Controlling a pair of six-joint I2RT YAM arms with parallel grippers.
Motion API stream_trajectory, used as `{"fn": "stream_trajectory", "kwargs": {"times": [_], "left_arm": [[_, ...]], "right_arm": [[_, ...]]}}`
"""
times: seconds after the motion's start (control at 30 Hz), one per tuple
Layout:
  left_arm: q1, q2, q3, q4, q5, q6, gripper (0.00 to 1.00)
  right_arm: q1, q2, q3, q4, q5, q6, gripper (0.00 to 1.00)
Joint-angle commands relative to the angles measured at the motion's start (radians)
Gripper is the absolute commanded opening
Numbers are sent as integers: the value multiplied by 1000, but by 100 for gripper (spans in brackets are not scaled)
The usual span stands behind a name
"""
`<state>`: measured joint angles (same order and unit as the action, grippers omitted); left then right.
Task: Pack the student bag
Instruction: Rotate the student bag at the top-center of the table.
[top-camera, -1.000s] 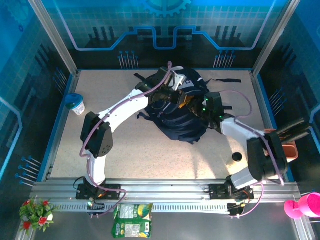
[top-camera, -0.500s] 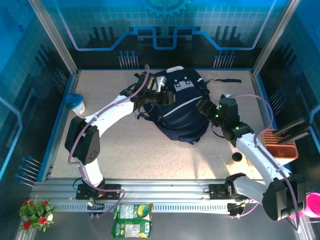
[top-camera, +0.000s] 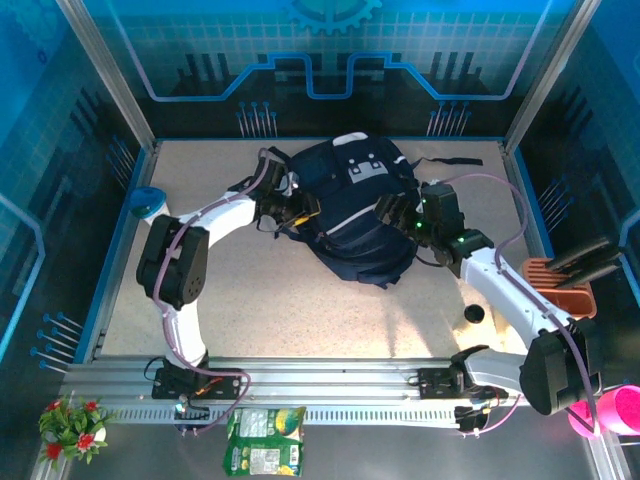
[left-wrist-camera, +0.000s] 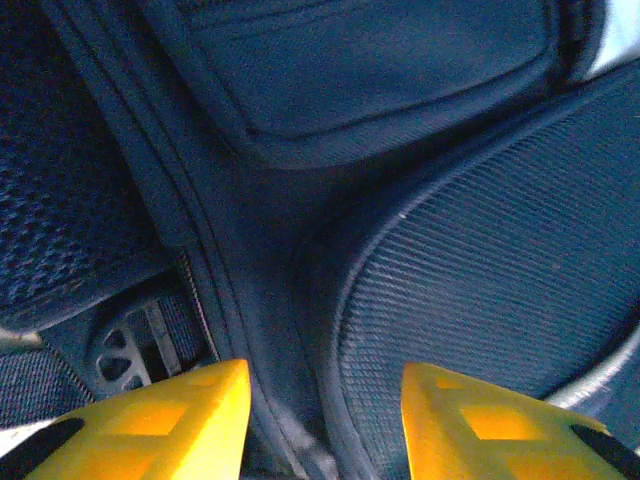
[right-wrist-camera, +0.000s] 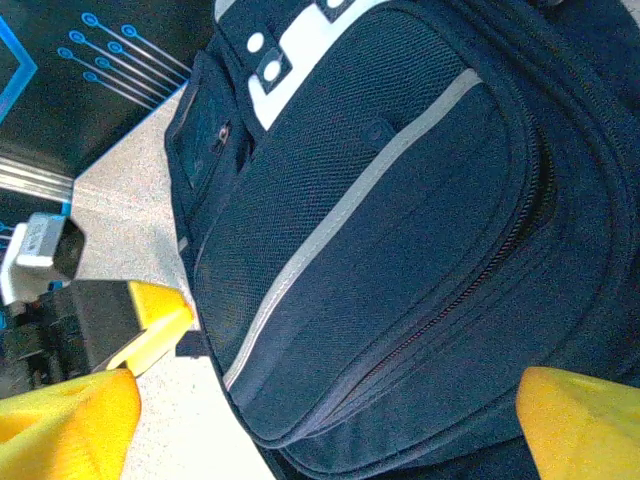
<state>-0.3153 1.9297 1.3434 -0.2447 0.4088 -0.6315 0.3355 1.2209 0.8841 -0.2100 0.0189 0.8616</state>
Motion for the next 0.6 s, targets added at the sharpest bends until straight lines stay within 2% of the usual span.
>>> {"fn": "stream_trajectory", "kwargs": {"times": [0.0,0.3,0.47,0.57], "left_arm": [[5,34,57,3,49,-17,43],[6,93,94,6,128,-22,38],[5,104,105,8,164,-26,30],[6,98,108,16,188,-34,21]], "right_arm": [[13,9,32,-12,-9,-22,97],[20,29,36,-2,-28,-21,96],[39,52,46,-9,-28,-37,93],[52,89,54,-14,-22,-50,90]]}}
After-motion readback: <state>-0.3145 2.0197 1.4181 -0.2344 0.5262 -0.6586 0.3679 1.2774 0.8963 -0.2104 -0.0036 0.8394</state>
